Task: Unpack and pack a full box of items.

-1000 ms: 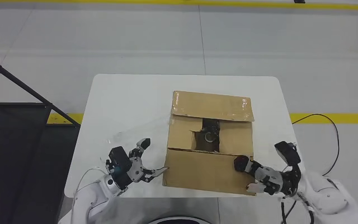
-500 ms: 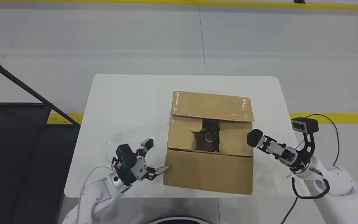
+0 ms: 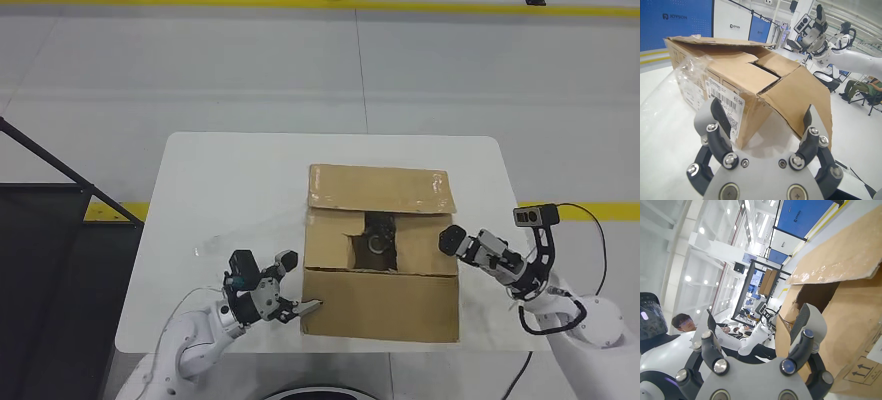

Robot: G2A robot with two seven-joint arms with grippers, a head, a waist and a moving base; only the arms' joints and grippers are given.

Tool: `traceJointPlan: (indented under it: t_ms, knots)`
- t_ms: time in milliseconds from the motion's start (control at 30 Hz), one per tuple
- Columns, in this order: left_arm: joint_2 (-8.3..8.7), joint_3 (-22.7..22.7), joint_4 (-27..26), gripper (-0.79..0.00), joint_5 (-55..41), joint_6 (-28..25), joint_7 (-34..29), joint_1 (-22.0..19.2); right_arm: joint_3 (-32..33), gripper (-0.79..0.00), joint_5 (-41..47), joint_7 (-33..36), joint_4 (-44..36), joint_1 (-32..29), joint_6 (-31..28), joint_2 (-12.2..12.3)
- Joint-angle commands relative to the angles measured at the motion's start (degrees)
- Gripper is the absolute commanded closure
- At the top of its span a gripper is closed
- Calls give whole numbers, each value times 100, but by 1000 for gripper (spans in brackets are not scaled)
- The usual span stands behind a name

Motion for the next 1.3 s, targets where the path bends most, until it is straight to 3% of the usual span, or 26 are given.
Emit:
traceJointPlan:
  t_ms: [0, 300, 400, 667, 1267]
  knots:
    - [-6, 72, 42, -785, -77, 18, -51, -79, 1, -785, -19, 0, -4, -3, -7, 1]
    - [-18, 318, 117, -785, -111, 130, -110, -297, 4, -785, -19, -39, 2, -5, 18, -1]
    - [-11, 312, 113, -785, -108, 188, -79, -303, -8, -785, 19, -201, 21, 44, 476, -26]
    - [7, 333, 83, -785, -32, 308, -8, -277, -255, -785, 70, -160, 404, 606, 1408, -130]
    - [49, 388, -22, -785, 157, 539, 236, -95, -794, -785, 119, -10, 1331, 1813, 1732, -450]
